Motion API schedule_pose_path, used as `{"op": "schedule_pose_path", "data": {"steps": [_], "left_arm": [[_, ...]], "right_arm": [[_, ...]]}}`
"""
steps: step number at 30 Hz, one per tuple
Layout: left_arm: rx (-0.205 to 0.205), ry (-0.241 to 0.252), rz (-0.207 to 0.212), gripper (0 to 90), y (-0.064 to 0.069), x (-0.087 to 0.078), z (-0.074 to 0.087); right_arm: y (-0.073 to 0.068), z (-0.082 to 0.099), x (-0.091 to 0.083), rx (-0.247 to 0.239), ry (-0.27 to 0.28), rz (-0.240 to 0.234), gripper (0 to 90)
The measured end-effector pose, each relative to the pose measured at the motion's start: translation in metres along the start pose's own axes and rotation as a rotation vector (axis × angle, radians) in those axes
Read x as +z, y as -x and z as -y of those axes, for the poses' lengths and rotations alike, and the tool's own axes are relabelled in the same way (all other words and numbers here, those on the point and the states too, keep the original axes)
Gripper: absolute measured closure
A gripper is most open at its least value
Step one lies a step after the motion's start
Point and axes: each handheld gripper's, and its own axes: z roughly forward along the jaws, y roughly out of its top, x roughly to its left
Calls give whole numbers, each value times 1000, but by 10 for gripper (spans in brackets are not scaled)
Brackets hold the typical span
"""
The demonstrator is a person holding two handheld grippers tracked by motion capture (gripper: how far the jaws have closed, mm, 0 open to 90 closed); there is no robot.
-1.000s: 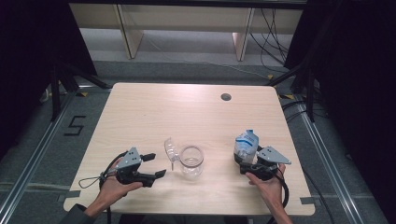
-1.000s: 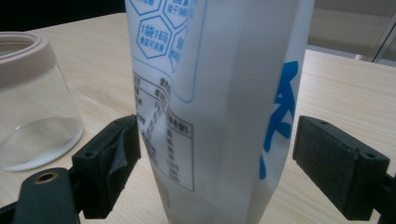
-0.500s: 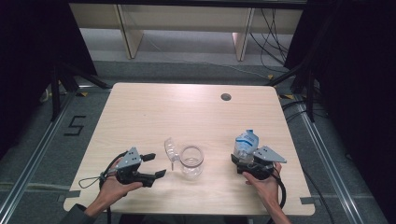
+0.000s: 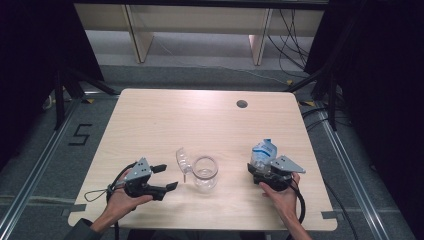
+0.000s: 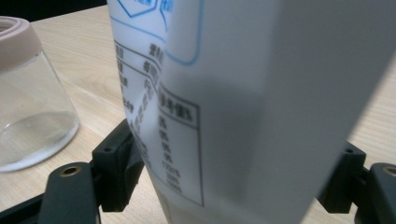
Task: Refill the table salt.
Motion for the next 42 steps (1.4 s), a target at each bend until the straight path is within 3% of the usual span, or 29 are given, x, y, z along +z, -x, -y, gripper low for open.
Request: {"op": "schedule_pose_path", "data": {"steps": [3, 4, 5, 11, 19, 22, 27, 29, 32, 34, 36, 37, 38, 39, 42], "left_arm": [[-1, 1, 0, 235, 0, 0, 0], [2, 1, 2, 235, 0, 0, 0], [-3, 0, 1, 234, 0, 0, 0], [3, 2, 2, 234, -1, 0, 0], [-2, -3, 2, 233, 0, 0, 0], [0, -2, 5, 233, 0, 0, 0], [-5, -4, 5, 233, 0, 1, 0], [-4, -6, 5, 233, 0, 1, 0], [-2, -11, 0, 233, 0, 1, 0], [-2, -11, 0, 233, 0, 1, 0], [2, -11, 3, 233, 0, 1, 0], [5, -10, 3, 233, 0, 1, 0], [6, -10, 3, 233, 0, 1, 0], [-2, -10, 0, 233, 0, 1, 0], [-1, -9, 0, 233, 0, 1, 0]], "right_arm": [[0, 0, 1, -2, -2, -1, 269], [1, 0, 0, -26, -4, -2, 275], [-1, 0, 0, -11, -15, -1, 276], [0, 3, 4, -23, -13, 5, 307], [0, 4, 5, 14, -10, -8, 346], [2, 3, 3, -13, -32, 7, 373], [0, 2, 2, 11, -30, 6, 400], [2, 1, 2, -20, -29, 14, 406], [0, 0, 0, -17, -44, 14, 411], [0, -2, 0, -65, -51, 16, 413], [-5, -3, 0, -57, -54, 7, 414], [-6, -4, -1, -73, -55, 5, 414], [-5, -5, 0, -123, -39, 7, 414], [-9, -6, 0, -105, -42, 8, 414], [-12, -10, -1, -168, -37, -1, 414]]}}
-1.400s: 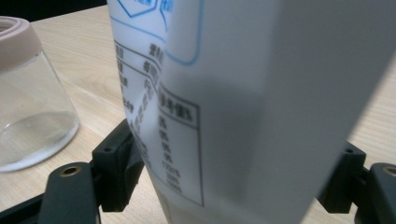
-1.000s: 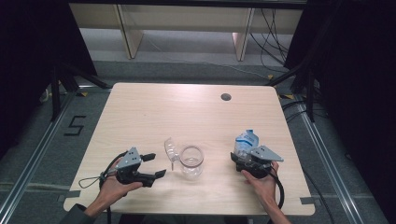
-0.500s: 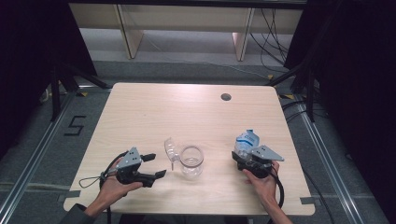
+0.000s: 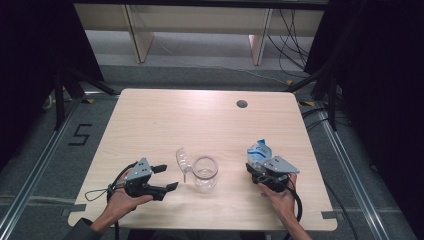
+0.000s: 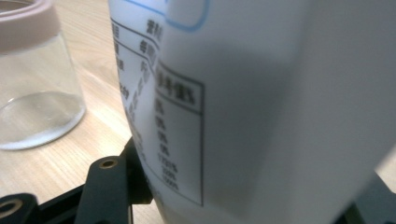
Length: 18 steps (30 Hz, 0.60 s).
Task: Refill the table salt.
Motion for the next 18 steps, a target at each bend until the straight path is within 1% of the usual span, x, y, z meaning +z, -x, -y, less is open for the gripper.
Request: {"op": "schedule_pose_path", "data": {"steps": [1, 2, 3, 4, 5, 6, 7, 10, 11, 14, 15, 16, 17, 18], "left_arm": [[0, 0, 0, 233, 0, 0, 0], [9, 0, 3, 233, 0, 0, 0], [8, -1, 3, 233, 0, 0, 0], [0, -2, 0, 233, 0, 0, 0], [2, -2, 1, 233, 0, 0, 0], [3, -2, 1, 233, 0, 0, 0], [2, -2, 0, 233, 0, 0, 0], [1, -2, 1, 232, 0, 1, 0], [7, -2, 3, 232, 0, 1, 0], [2, 0, 7, 232, 0, 1, 0], [4, -1, 6, 232, 0, 1, 0], [4, -2, 6, 231, 0, 2, 0], [4, -3, 5, 229, 0, 2, 1], [5, -4, 6, 229, 0, 2, 1]], "right_arm": [[-2, -2, 0, -19, 2, 8, 414], [-4, -3, 0, -32, 2, 4, 414], [-5, -5, -1, -51, -6, 6, 414], [-8, -6, -1, -38, -6, 0, 414], [-10, -7, -1, -33, -8, -20, 414], [-9, -8, -1, -72, -3, 1, 414], [-11, -8, -1, -74, -1, 6, 414], [-14, -12, -1, -149, -15, 27, 415], [-15, -13, -2, -171, -19, 31, 415], [-19, -18, -3, -216, -7, 50, 417], [-20, -20, -2, -245, -11, 52, 417], [-22, -21, -2, -257, -22, 52, 417], [-24, -22, -1, -279, -12, 62, 417], [-26, -23, -1, -278, -23, 53, 418]]}}
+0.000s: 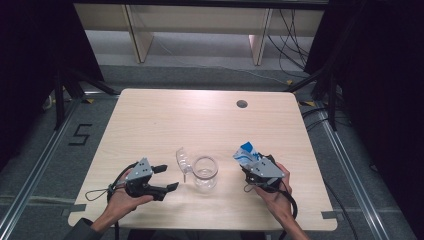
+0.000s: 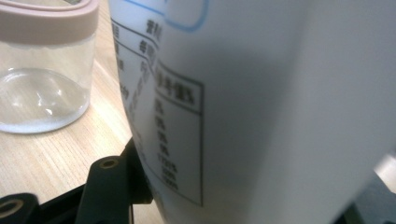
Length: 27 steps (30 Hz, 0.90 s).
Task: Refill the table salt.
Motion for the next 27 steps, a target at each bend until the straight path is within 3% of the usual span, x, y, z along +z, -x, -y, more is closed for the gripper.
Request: {"op": "schedule_pose_path", "data": {"steps": [10, 27], "left_arm": [[2, -2, 0, 221, 0, 0, 0], [3, -3, 3, 218, 0, 0, 0]], "right_arm": [[-9, -12, 6, -135, -20, 31, 418], [-14, -25, 16, -288, -46, 105, 421]]}}
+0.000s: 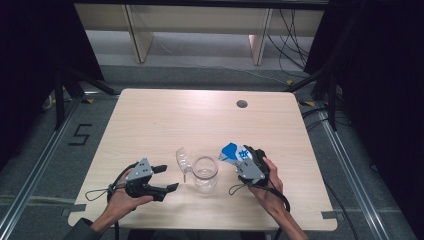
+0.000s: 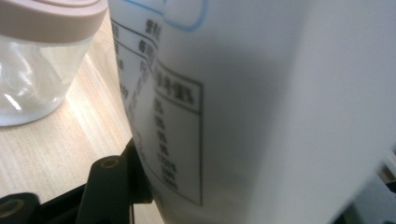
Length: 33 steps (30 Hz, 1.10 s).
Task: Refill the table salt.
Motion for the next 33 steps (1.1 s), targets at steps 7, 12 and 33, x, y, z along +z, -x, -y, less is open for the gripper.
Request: {"op": "schedule_pose_path", "data": {"steps": [7, 12, 33], "left_arm": [[0, 0, 2, 218, 0, 0, 0], [6, -1, 6, 217, 0, 0, 0], [10, 0, 8, 218, 1, 0, 0]], "right_arm": [[-1, -3, 2, -24, -7, 8, 421], [0, -4, 1, -63, -12, 33, 421], [-11, -15, 6, -200, -59, 95, 431]]}}
